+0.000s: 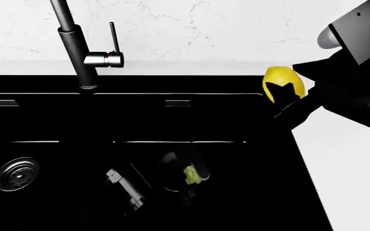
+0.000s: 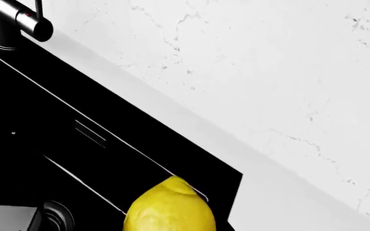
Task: Pick the vegetables from the sink and place them on the cutting board.
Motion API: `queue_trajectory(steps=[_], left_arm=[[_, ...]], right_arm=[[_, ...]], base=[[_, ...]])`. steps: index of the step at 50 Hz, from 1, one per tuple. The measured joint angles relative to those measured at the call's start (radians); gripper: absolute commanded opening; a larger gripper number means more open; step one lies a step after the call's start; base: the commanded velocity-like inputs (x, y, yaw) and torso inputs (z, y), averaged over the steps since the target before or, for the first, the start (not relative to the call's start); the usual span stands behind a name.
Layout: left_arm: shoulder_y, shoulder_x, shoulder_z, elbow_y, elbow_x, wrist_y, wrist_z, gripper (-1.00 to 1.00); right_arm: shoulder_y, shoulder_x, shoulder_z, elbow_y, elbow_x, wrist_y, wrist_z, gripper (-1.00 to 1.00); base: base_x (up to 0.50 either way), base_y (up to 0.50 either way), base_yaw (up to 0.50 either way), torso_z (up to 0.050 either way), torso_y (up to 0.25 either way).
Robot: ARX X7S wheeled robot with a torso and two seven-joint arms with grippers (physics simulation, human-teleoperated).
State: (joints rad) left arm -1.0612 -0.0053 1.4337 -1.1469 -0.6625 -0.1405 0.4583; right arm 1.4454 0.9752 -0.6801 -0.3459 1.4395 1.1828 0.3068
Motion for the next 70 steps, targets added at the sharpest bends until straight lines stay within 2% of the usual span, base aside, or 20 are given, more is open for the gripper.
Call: queue_trajectory(steps=[6,13,24,40,47,58,70], left_arm=[[-0.012,-0.054,0.026,0.087,0.024,0.001,-0.038,-1.0],[-0.058,-0.189,0.037,0.359,0.013,-0.076,-0.113,-1.0],[-0.146,-0.381,0.019,0.759,-0.043,-0.218,-0.225,-1.0],[-0.273,-0.604,-0.074,1.221,-0.177,-0.391,-0.408,-1.0],[-0.308,-0.689,-0.13,1.376,-0.253,-0.44,-0.503,-1.0],[-0.274,-0.828,-0.238,1.609,-0.345,-0.403,-0.725,-1.0],[-0.118,-0.97,-0.292,1.805,-0.295,-0.249,-0.958,-1.0]], right_arm=[[0.015,0.0,0.003,-0.004,0.015,0.008,0.01,-1.0],[0.041,-0.001,0.01,-0.011,0.042,0.024,0.032,-1.0],[0.08,-0.001,0.032,-0.028,0.096,0.034,0.086,-1.0],[0.069,0.002,0.075,-0.081,0.108,-0.032,0.139,-1.0],[0.041,0.016,0.107,-0.128,0.134,-0.084,0.177,-1.0],[-0.015,0.055,0.172,-0.258,0.208,-0.184,0.308,-1.0],[-0.141,0.134,0.259,-0.434,0.271,-0.331,0.437,-1.0]], base=[[0.0,0.0,0.0,0.0,0.0],[0.0,0.0,0.0,0.0,0.0],[0.0,0.0,0.0,0.0,0.25],[0.0,0.0,0.0,0.0,0.25],[-0.47,0.0,0.0,0.0,0.25],[-0.5,0.09,0.0,0.001,0.015],[-0.5,0.1,0.0,0.0,0.0]])
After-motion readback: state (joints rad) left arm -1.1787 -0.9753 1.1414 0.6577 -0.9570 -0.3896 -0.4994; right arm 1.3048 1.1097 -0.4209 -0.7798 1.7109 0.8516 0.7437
